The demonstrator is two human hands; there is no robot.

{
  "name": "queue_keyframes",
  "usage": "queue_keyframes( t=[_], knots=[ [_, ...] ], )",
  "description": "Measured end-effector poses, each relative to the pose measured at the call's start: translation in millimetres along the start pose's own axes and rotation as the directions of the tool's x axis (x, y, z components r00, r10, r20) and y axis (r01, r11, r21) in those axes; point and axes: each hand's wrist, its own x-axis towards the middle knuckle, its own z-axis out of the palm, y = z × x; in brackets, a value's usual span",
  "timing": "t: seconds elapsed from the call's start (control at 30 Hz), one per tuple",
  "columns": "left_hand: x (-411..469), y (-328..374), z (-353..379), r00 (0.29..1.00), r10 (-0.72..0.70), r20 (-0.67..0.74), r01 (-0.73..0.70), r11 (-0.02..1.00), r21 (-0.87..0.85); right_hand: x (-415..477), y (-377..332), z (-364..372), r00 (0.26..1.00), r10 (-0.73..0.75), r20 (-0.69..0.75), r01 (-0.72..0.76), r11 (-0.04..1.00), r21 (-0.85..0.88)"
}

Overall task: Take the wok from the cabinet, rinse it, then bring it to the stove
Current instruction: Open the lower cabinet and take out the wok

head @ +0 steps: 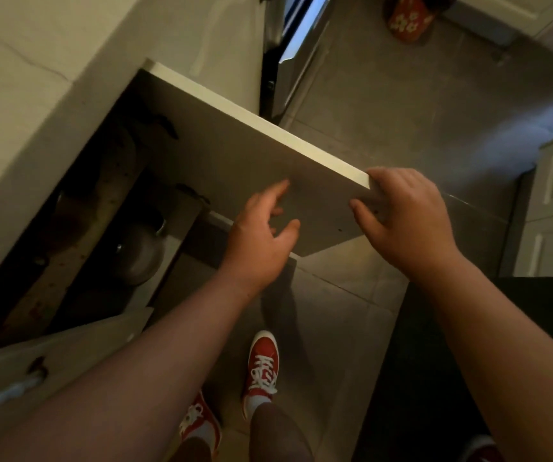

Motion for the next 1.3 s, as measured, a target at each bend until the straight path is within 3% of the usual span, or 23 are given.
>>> queue_keyframes(
  t=[0.07,0.17,0.27,0.33,0.4,0.53,0.77,0.87,1.0,1.13,1.23,1.3],
  knots=[
    [-18,-4,-17,0.994,-0.082,0.065,0.073,0.988,0.134,-11,-15,4,0.999,-0.011,-0.053,0.006,0.996,-0.093],
    [-57,-12,-51,0.988,-0.143,0.060,0.108,0.912,0.396,-32,-53,17,0.995,-0.087,-0.052,0.087,0.996,-0.006],
    [-99,-25,-94,0.987,-0.162,-0.020,0.129,0.694,0.708,-53,-107,45,0.963,-0.217,0.162,0.176,0.956,0.235],
    [-125,-37,-126,0.981,-0.180,-0.076,0.160,0.519,0.840,-62,-146,64,0.890,-0.313,0.331,0.193,0.917,0.349],
    [-147,-51,-156,0.974,-0.189,-0.124,0.189,0.388,0.902,-66,-183,85,0.794,-0.400,0.458,0.201,0.883,0.424],
    [-176,-72,-195,0.940,-0.271,-0.206,0.267,0.213,0.940,-64,-255,129,0.611,-0.545,0.574,0.204,0.809,0.551],
    [-188,-96,-201,0.926,-0.332,-0.181,0.190,-0.006,0.982,-59,-338,182,0.484,-0.609,0.629,0.055,0.738,0.673],
    [-192,-99,-199,0.944,-0.258,-0.203,0.220,0.039,0.975,-62,-346,194,0.504,-0.623,0.598,0.012,0.697,0.717],
    [-216,-95,-194,0.985,-0.037,-0.170,0.174,0.242,0.955,-70,-339,198,0.539,-0.613,0.578,0.002,0.687,0.727],
    [-250,-88,-177,0.955,0.184,-0.234,0.160,0.343,0.926,-92,-327,187,0.540,-0.616,0.574,0.075,0.714,0.696],
    [-273,-86,-166,0.910,0.213,-0.355,0.248,0.407,0.879,-111,-311,175,0.576,-0.576,0.580,0.016,0.718,0.696],
    [-285,-85,-161,0.882,0.146,-0.448,0.339,0.465,0.818,-123,-297,168,0.571,-0.540,0.618,-0.056,0.726,0.686]
  ],
)
